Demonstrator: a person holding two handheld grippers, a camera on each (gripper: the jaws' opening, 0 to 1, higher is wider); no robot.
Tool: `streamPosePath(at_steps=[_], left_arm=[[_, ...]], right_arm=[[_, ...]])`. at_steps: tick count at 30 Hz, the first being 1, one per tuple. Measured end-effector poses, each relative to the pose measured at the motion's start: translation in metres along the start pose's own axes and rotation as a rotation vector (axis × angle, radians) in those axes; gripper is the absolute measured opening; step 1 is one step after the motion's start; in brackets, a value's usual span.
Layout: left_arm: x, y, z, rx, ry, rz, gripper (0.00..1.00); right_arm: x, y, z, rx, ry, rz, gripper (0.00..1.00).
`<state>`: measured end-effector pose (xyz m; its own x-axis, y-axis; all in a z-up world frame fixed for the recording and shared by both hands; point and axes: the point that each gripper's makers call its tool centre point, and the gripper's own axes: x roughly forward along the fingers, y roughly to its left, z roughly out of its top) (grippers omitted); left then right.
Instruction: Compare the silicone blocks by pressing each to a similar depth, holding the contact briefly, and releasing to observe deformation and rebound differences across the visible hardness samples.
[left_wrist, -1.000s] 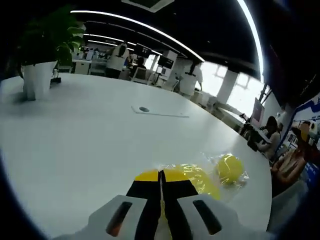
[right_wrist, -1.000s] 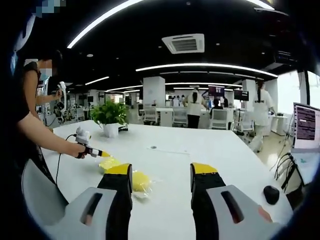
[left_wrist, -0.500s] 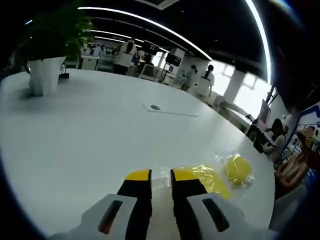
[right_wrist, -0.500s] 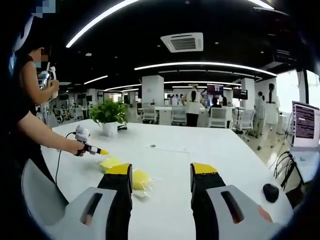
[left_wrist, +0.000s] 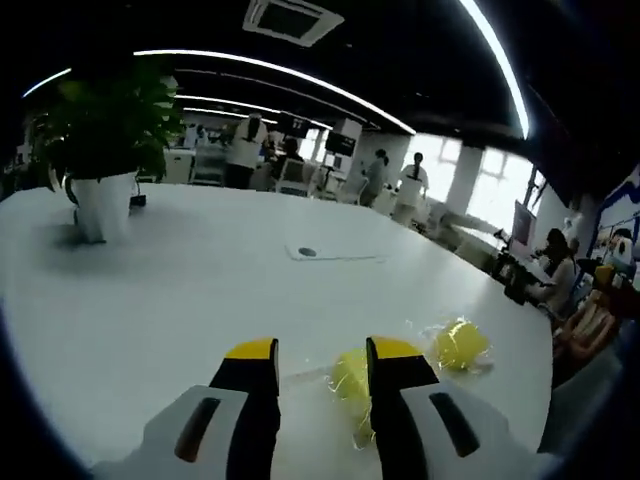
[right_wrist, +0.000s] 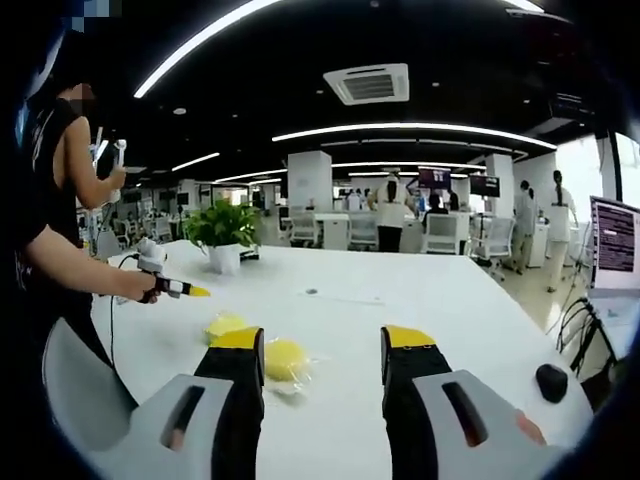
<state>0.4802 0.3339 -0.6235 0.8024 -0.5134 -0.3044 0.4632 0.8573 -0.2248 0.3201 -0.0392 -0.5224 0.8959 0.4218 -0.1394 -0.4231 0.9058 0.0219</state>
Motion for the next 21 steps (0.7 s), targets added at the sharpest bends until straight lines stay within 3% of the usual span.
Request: streamPosePath(at_steps=[10,14,21], left_arm=[[-0.031,-0.038,0.029,0.187,-0.074,-0.055,0.38],[-0.043,-0.056,0.039,0.224,-0.110,-0.083,0.38],[-0.068,-0.080,0.043,0.283,-0.124,-0.116,0.42]], right_arm=[[0.010,0.000,-0.005,0.007,0.008,0.030,0.43],[0.012,0.001,-0.005,0.008,0.006,0.035,0.42],[0.021,0.003,-0.010,0.026,0.009,0.055,0.44]])
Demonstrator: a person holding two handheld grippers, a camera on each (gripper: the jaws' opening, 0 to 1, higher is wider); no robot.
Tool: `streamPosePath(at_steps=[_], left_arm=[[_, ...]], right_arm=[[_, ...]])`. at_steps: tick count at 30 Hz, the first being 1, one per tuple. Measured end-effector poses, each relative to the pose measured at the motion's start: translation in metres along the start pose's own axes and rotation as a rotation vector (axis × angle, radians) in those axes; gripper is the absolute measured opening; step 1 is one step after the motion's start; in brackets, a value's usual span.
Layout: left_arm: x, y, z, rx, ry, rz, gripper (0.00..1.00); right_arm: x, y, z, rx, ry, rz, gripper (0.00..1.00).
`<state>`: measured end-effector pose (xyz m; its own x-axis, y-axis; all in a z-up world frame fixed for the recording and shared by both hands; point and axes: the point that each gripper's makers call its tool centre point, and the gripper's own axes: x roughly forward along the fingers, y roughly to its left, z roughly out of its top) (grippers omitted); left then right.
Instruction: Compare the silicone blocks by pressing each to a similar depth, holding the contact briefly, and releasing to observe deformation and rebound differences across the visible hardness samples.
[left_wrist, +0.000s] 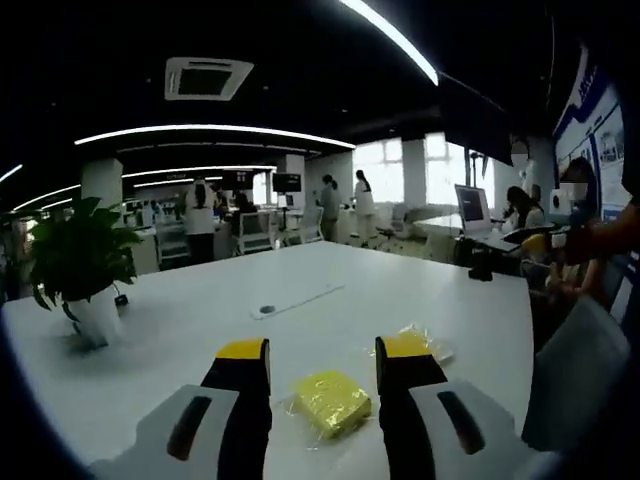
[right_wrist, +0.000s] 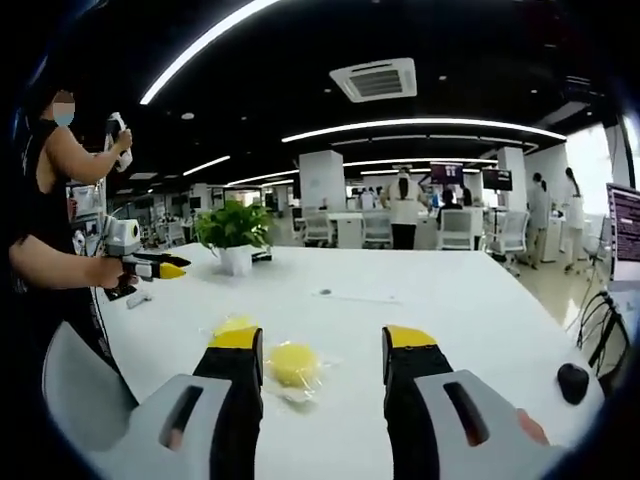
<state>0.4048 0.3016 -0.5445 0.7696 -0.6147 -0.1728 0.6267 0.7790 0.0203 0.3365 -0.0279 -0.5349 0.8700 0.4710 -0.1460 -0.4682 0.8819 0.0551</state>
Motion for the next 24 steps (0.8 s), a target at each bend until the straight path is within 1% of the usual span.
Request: streamPosePath(at_steps=[1,2,4,6,8,11,12,15,18,20,21,24], left_arm=[[-0.003,-0.003,0.001,0.026,-0.001,-0.008,0.43],[-0.006,-0.005,0.002,0.018,-0.005,-0.004,0.43],[-0.016,-0.016,0.012,0.000,-0.050,-0.021,0.45],[-0.022,-0.021,0.013,0.005,-0.050,-0.021,0.45],[-0.028,-0.027,0.013,0.014,-0.050,-0.035,0.45],[-0.034,-0.033,0.008,0.007,-0.024,-0.051,0.45],[-0.036,-0.035,0.006,0.006,-0.023,-0.051,0.45],[-0.043,-0.045,0.002,-0.003,-0.018,-0.052,0.45],[-0.049,-0.055,-0.004,-0.013,0.000,-0.060,0.46],[-0.052,-0.061,-0.011,-0.014,0.022,-0.067,0.46],[-0.054,-0.065,-0.017,-0.007,0.045,-0.075,0.46],[-0.057,-0.067,-0.026,-0.010,0.078,-0.069,0.46]], right_arm=[[0.001,0.001,-0.001,0.003,0.001,0.004,0.45],[0.001,0.001,-0.001,0.006,0.002,0.007,0.45],[0.003,0.005,-0.001,0.008,0.002,0.016,0.46],[0.004,0.007,-0.002,0.002,0.004,0.022,0.46],[0.005,0.008,-0.003,-0.006,0.018,0.024,0.46],[0.007,0.008,-0.010,-0.007,0.067,0.015,0.47],[0.007,0.008,-0.013,0.008,0.083,0.016,0.47],[0.007,0.011,-0.011,0.004,0.068,0.025,0.48],[0.008,0.014,-0.015,-0.015,0.096,0.026,0.48],[0.007,0.016,-0.017,-0.027,0.105,0.036,0.48],[0.007,0.016,-0.018,-0.032,0.107,0.037,0.48],[0.008,0.018,-0.024,-0.038,0.126,0.044,0.49]])
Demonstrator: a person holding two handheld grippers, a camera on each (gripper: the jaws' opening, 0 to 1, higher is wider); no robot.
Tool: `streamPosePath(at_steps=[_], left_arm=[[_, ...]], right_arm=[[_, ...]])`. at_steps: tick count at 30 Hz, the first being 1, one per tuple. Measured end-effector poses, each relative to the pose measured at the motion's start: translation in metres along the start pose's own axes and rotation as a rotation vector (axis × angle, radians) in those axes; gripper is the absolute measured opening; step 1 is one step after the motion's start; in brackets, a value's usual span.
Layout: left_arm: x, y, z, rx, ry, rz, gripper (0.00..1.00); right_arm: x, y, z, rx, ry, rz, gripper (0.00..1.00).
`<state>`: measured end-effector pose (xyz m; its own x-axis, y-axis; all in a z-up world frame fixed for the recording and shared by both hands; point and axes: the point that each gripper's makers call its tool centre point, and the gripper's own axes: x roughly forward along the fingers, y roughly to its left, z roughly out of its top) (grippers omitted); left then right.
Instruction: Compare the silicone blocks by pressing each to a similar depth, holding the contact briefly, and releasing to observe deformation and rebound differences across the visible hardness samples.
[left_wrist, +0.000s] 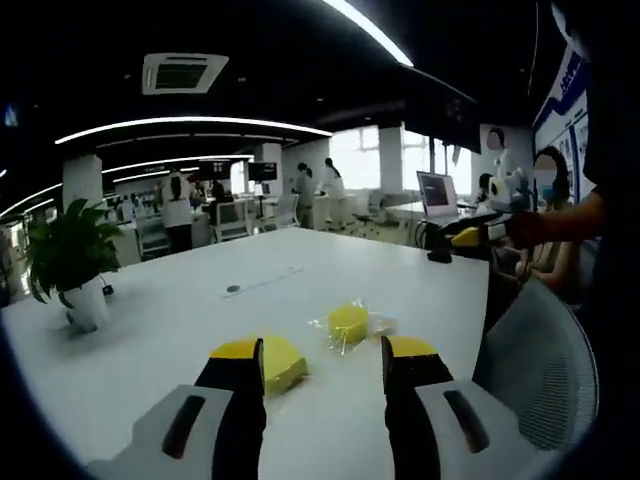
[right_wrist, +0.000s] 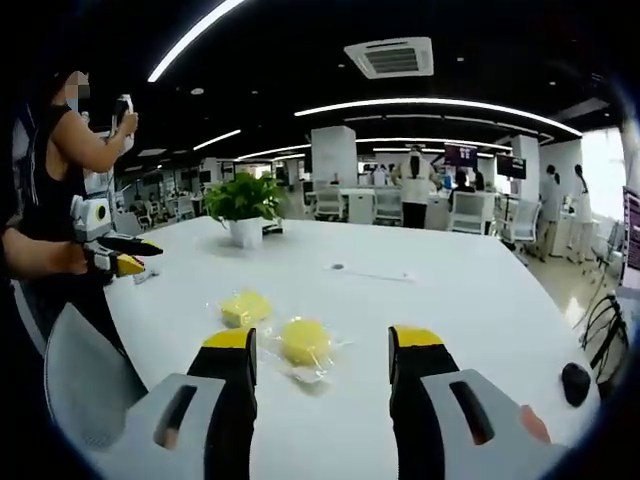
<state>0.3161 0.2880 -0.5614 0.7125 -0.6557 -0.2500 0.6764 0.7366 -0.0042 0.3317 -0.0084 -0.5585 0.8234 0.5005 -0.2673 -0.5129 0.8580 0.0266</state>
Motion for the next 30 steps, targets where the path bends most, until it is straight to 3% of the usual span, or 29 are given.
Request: streamPosePath(at_steps=[7,9,13,20,21,25,30], left_arm=[[-0.007,-0.007,-0.011,-0.024,0.066,-0.021,0.47],[-0.009,-0.004,-0.016,-0.035,0.101,-0.001,0.47],[-0.009,-0.005,-0.014,-0.050,0.087,-0.006,0.47],[-0.007,-0.014,-0.021,-0.064,0.130,-0.039,0.46],[-0.007,-0.016,-0.026,-0.097,0.155,-0.048,0.44],[-0.005,-0.014,-0.024,-0.171,0.128,-0.051,0.43],[0.002,-0.015,-0.024,-0.166,0.153,-0.061,0.43]], right_arm=[[0.001,0.001,-0.029,-0.029,0.128,0.005,0.50],[0.000,0.002,-0.033,-0.015,0.128,0.014,0.50],[-0.003,0.003,-0.035,-0.001,0.127,0.019,0.51],[-0.003,0.001,-0.034,0.014,0.125,0.023,0.48],[-0.003,0.000,-0.034,0.012,0.123,0.021,0.48],[-0.002,0.000,-0.033,0.013,0.122,0.026,0.48],[0.000,0.000,-0.033,0.011,0.123,0.040,0.47]])
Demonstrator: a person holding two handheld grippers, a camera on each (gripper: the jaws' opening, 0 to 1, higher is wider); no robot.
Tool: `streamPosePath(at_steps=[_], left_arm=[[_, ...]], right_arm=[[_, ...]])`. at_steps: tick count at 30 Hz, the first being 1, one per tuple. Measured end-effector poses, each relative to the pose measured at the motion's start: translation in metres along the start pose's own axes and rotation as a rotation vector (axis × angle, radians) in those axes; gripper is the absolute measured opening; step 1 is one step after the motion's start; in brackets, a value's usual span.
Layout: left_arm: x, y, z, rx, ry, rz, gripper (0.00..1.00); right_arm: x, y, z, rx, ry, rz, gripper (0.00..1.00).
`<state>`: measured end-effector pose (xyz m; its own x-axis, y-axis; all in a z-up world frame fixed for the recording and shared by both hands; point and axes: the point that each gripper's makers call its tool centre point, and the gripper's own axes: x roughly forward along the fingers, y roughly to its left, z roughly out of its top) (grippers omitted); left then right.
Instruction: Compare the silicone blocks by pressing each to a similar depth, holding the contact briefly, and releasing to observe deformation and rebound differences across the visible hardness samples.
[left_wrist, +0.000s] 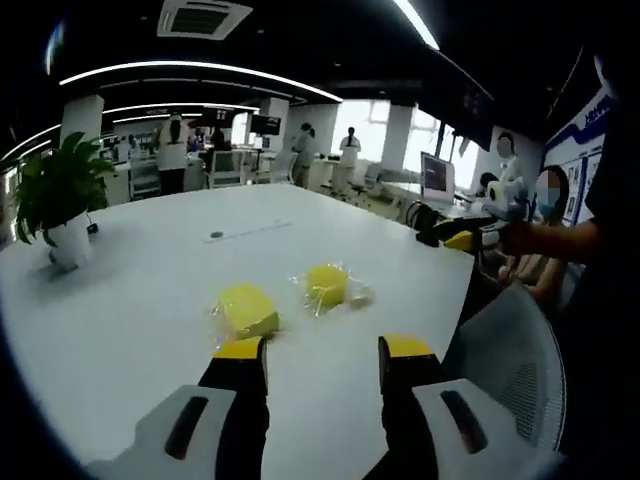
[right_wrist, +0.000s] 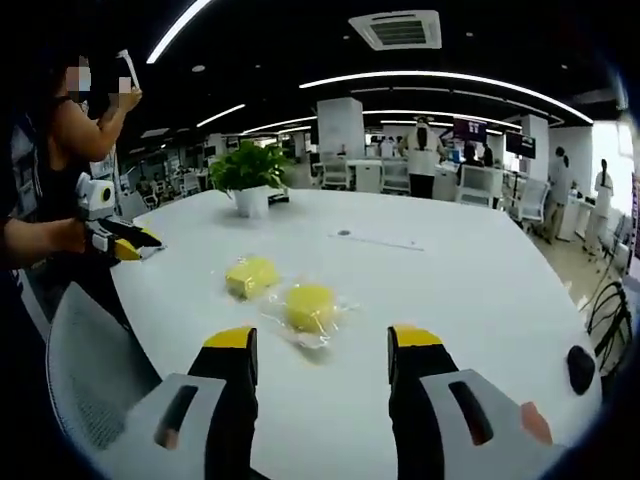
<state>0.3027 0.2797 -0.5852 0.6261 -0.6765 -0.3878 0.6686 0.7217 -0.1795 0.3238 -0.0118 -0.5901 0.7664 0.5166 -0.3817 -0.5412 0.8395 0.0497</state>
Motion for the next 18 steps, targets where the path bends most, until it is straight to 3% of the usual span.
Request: streamPosePath(at_steps=[8,18], left_arm=[[0.022,0.003,0.027,-0.067,-0.052,-0.049,0.40],[0.065,0.016,0.047,-0.176,-0.031,-0.097,0.37]], right_arm=[[0.002,-0.002,0.002,-0.008,0.007,-0.003,0.47],[0.000,-0.005,-0.003,-0.034,0.035,-0.006,0.46]])
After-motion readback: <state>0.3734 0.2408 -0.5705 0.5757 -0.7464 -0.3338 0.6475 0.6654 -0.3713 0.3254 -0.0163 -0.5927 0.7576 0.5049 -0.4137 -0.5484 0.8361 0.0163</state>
